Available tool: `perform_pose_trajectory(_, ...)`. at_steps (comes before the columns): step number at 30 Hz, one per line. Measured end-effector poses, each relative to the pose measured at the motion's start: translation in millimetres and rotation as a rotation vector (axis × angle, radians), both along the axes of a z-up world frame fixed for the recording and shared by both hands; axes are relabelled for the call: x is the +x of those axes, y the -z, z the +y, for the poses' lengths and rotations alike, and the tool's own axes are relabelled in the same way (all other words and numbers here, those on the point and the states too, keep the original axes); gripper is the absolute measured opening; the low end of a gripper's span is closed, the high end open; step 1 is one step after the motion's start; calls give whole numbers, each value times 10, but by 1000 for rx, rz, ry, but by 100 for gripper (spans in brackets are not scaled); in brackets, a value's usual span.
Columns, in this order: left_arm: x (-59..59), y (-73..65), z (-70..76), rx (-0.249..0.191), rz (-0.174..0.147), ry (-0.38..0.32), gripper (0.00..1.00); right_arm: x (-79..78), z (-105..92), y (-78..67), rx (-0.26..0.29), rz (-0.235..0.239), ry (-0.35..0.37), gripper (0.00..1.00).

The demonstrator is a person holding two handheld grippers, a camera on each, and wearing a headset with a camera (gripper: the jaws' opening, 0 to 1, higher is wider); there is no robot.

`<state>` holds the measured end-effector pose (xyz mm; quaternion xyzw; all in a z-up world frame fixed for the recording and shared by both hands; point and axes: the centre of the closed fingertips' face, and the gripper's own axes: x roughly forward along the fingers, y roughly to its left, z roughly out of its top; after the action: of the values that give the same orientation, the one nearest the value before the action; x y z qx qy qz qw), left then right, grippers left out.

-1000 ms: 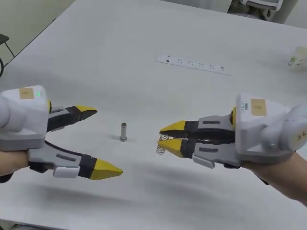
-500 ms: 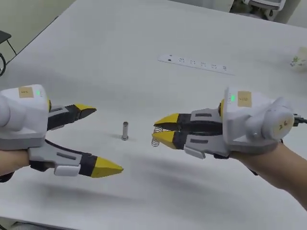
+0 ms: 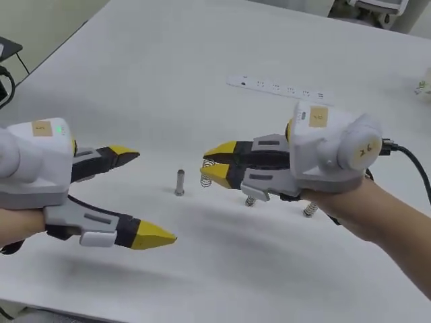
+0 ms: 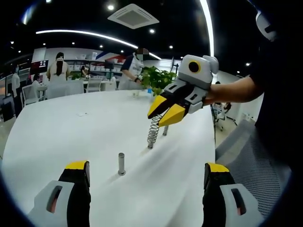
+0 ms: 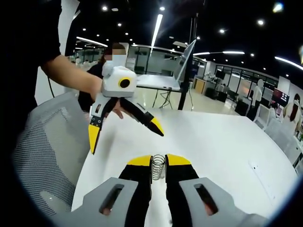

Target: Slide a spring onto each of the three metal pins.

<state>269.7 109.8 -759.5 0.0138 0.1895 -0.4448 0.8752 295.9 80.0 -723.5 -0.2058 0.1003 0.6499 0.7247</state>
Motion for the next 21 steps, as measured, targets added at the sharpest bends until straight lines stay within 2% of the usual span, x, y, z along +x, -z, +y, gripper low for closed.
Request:
perform_pose_trajectory(11,13,1,-5,-3,1,-1,98,136,86,2,-2,-1,19,7)
perform_pose_trajectory(17,18,1,-24,-1,2,3,98,229,195,-42,24,11,45,7)
perform_pose_trajectory(21,26,-8,-33,-2,1,4,98,258,256,-29,19,10,43,7)
